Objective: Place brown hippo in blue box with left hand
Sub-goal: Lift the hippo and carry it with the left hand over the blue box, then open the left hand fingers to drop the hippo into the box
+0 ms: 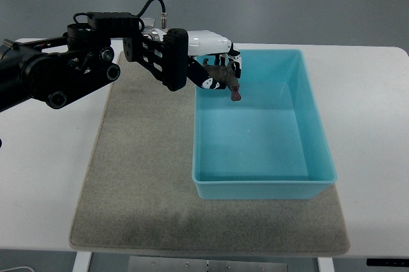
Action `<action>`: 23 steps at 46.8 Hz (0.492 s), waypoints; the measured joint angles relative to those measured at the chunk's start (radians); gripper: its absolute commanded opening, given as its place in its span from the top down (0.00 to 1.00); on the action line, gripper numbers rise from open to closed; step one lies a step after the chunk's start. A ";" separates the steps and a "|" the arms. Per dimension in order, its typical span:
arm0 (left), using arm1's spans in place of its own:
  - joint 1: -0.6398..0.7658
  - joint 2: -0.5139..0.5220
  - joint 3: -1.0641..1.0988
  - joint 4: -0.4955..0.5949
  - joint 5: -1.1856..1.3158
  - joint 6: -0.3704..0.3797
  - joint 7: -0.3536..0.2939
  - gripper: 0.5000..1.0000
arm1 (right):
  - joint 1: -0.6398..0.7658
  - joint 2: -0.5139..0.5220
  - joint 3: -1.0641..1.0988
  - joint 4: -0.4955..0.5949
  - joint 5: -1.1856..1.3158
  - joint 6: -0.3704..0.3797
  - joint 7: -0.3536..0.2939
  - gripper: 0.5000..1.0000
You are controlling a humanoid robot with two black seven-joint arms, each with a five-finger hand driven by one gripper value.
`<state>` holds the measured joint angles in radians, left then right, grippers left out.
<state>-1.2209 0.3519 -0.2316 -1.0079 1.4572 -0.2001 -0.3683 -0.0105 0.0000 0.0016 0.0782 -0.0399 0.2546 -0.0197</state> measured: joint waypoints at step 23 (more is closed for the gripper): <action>0.050 -0.042 0.007 0.003 0.001 0.028 0.005 1.00 | -0.001 0.000 0.000 0.000 0.000 0.000 0.000 0.13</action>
<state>-1.1710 0.3099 -0.2249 -1.0047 1.4587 -0.1723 -0.3636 -0.0111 0.0000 0.0015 0.0781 -0.0399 0.2547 -0.0200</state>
